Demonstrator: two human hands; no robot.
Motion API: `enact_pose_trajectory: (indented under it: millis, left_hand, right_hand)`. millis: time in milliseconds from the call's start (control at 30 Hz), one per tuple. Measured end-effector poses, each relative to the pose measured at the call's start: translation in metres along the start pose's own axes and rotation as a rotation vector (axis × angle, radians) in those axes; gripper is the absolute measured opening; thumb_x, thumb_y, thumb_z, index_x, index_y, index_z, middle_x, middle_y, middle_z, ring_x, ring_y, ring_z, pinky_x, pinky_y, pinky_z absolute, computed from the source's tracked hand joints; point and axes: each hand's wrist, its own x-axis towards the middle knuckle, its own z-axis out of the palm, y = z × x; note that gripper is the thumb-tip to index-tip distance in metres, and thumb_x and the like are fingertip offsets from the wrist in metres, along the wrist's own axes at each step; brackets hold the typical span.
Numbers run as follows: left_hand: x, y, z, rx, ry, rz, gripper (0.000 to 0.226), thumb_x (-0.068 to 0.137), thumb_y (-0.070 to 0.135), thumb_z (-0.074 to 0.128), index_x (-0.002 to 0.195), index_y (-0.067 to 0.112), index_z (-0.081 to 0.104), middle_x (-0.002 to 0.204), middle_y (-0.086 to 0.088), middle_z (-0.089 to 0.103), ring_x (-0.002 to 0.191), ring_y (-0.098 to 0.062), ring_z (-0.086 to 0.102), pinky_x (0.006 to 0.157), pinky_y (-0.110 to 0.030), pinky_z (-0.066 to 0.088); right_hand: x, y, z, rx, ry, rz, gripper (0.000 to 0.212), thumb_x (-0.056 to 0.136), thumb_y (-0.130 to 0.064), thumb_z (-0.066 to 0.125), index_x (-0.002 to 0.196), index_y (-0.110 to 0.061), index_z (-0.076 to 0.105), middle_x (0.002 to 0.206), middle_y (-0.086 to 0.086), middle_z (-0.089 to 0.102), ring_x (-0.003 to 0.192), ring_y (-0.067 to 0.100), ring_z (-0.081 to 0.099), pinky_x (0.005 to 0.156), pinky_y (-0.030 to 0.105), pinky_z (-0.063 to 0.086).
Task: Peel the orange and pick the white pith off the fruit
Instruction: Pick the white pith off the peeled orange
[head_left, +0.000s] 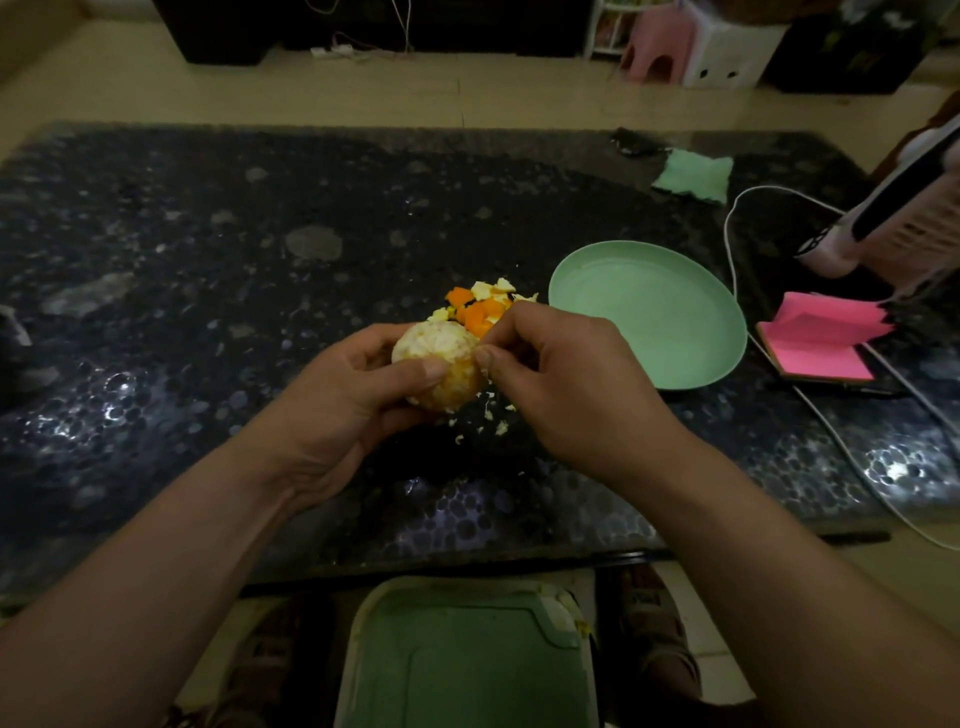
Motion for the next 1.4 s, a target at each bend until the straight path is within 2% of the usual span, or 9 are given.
enact_pose_trajectory:
  millis: [200, 367, 433, 533, 733, 867, 1000, 1167, 1400]
  left_hand:
    - [-0.001, 0.001, 0.0, -0.047, -0.02, -0.018, 0.07, 0.069, 0.027, 0.086, 0.133, 0.008, 0.067, 0.125, -0.013, 0.076, 0.107, -0.024, 0.076, 0.078, -0.028, 0.062]
    - [-0.001, 0.004, -0.002, -0.055, -0.032, -0.016, 0.059, 0.078, 0.022, 0.079, 0.134, 0.007, 0.066, 0.126, -0.014, 0.075, 0.109, -0.026, 0.075, 0.081, -0.031, 0.064]
    - [-0.001, 0.005, -0.002, -0.041, -0.016, -0.005, 0.056, 0.081, 0.019, 0.081, 0.134, 0.007, 0.066, 0.124, -0.015, 0.076, 0.106, -0.025, 0.076, 0.078, -0.03, 0.064]
    - [-0.002, 0.005, -0.001, 0.004, 0.004, 0.007, 0.055, 0.079, 0.018, 0.081, 0.131, 0.008, 0.067, 0.121, -0.014, 0.077, 0.1, -0.023, 0.077, 0.075, -0.028, 0.063]
    - [-0.004, 0.004, 0.002, 0.064, 0.009, 0.018, 0.052, 0.075, 0.018, 0.078, 0.126, 0.01, 0.07, 0.114, -0.01, 0.079, 0.097, -0.021, 0.077, 0.072, -0.026, 0.062]
    - [-0.005, 0.003, 0.002, 0.075, 0.006, 0.01, 0.052, 0.077, 0.018, 0.078, 0.127, 0.011, 0.07, 0.117, -0.01, 0.078, 0.1, -0.021, 0.077, 0.074, -0.025, 0.061]
    - [-0.005, 0.005, 0.001, 0.024, -0.038, 0.015, 0.049, 0.082, 0.017, 0.085, 0.129, 0.011, 0.069, 0.122, -0.013, 0.076, 0.104, -0.023, 0.076, 0.08, -0.031, 0.064]
    - [-0.003, 0.009, -0.002, -0.067, -0.075, 0.014, 0.056, 0.083, 0.019, 0.073, 0.137, 0.007, 0.064, 0.131, -0.016, 0.073, 0.116, -0.029, 0.072, 0.096, -0.04, 0.061]
    - [-0.003, 0.009, -0.004, -0.053, -0.025, 0.009, 0.059, 0.082, 0.02, 0.078, 0.137, 0.005, 0.063, 0.128, -0.016, 0.074, 0.112, -0.027, 0.074, 0.084, -0.032, 0.064]
  right_hand:
    - [0.0, -0.001, 0.001, -0.007, 0.0, -0.024, 0.008, 0.101, -0.026, 0.064, 0.095, -0.024, 0.069, 0.081, -0.01, 0.068, 0.074, 0.008, 0.063, 0.07, 0.042, 0.055]
    - [-0.001, 0.0, -0.006, 0.058, -0.044, 0.005, 0.01, 0.104, -0.026, 0.063, 0.108, -0.024, 0.072, 0.083, -0.019, 0.065, 0.077, 0.003, 0.061, 0.067, 0.023, 0.049]
    - [-0.002, -0.001, -0.008, 0.038, -0.061, -0.009, 0.012, 0.104, -0.028, 0.064, 0.113, -0.024, 0.073, 0.089, -0.018, 0.068, 0.083, 0.002, 0.063, 0.071, 0.023, 0.052]
    - [-0.003, -0.002, -0.006, -0.037, -0.044, -0.049, 0.009, 0.103, -0.03, 0.066, 0.107, -0.024, 0.072, 0.089, -0.013, 0.07, 0.081, 0.006, 0.063, 0.073, 0.034, 0.055]
    - [-0.002, -0.003, -0.003, -0.192, -0.003, -0.132, 0.008, 0.101, -0.029, 0.066, 0.096, -0.023, 0.068, 0.078, -0.014, 0.059, 0.072, 0.012, 0.056, 0.062, 0.035, 0.045]
    - [-0.004, -0.007, 0.004, -0.304, 0.097, -0.178, 0.012, 0.096, -0.026, 0.063, 0.086, -0.02, 0.061, 0.074, -0.007, 0.061, 0.065, 0.018, 0.055, 0.058, 0.039, 0.047]
    - [-0.002, -0.005, 0.004, -0.195, 0.126, -0.109, 0.009, 0.093, -0.024, 0.067, 0.085, -0.021, 0.063, 0.073, -0.007, 0.061, 0.065, 0.015, 0.056, 0.06, 0.042, 0.051]
    - [0.0, 0.001, -0.003, -0.018, 0.078, -0.003, 0.004, 0.097, -0.027, 0.066, 0.094, -0.024, 0.066, 0.079, -0.009, 0.067, 0.072, 0.013, 0.063, 0.068, 0.045, 0.056]
    - [-0.003, -0.006, -0.005, 0.038, 0.039, -0.052, 0.006, 0.098, -0.031, 0.07, 0.101, -0.026, 0.071, 0.086, -0.016, 0.07, 0.079, 0.008, 0.065, 0.072, 0.042, 0.056]
